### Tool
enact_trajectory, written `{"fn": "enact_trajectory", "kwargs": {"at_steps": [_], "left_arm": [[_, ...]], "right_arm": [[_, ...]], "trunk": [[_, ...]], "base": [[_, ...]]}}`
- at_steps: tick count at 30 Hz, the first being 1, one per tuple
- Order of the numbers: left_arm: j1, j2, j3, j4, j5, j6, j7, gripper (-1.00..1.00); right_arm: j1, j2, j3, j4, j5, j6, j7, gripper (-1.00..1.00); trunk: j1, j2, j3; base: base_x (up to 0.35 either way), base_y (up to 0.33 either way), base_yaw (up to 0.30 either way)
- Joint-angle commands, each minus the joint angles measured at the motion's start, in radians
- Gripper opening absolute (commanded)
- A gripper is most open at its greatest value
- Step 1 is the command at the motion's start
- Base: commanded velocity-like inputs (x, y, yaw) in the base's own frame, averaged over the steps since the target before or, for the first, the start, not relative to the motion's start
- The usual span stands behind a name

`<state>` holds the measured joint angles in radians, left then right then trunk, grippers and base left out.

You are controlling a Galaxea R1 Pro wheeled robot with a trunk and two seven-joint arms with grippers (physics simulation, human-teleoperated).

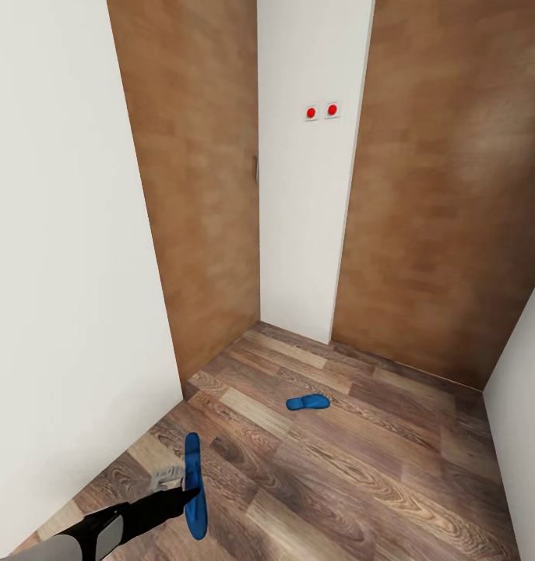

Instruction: In the bedroom, move the book from the bed onto either nightstand, and place the two sandals side by side next to the bed.

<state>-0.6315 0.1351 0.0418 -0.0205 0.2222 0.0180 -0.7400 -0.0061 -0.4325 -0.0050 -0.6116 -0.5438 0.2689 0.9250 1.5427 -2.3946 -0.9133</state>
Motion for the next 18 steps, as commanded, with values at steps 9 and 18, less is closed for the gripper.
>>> {"fn": "enact_trajectory", "kwargs": {"at_steps": [9, 18], "left_arm": [[0.0, -0.02, 0.005, 0.001, 0.0, 0.002, -0.004, -1.0], [0.004, -0.026, 0.006, 0.001, 0.0, 0.002, -0.004, -1.0]], "right_arm": [[-0.187, 0.044, -0.004, -0.104, -0.017, 0.192, -0.204, 1.0], [-0.266, 0.036, -0.043, -0.121, -0.121, 0.434, -0.161, 1.0]], "trunk": [[0.0, 0.0, -0.001], [0.0, 0.0, -0.001]], "base": [[0.0, 0.0, 0.0], [0.0, 0.0, 0.0]]}}
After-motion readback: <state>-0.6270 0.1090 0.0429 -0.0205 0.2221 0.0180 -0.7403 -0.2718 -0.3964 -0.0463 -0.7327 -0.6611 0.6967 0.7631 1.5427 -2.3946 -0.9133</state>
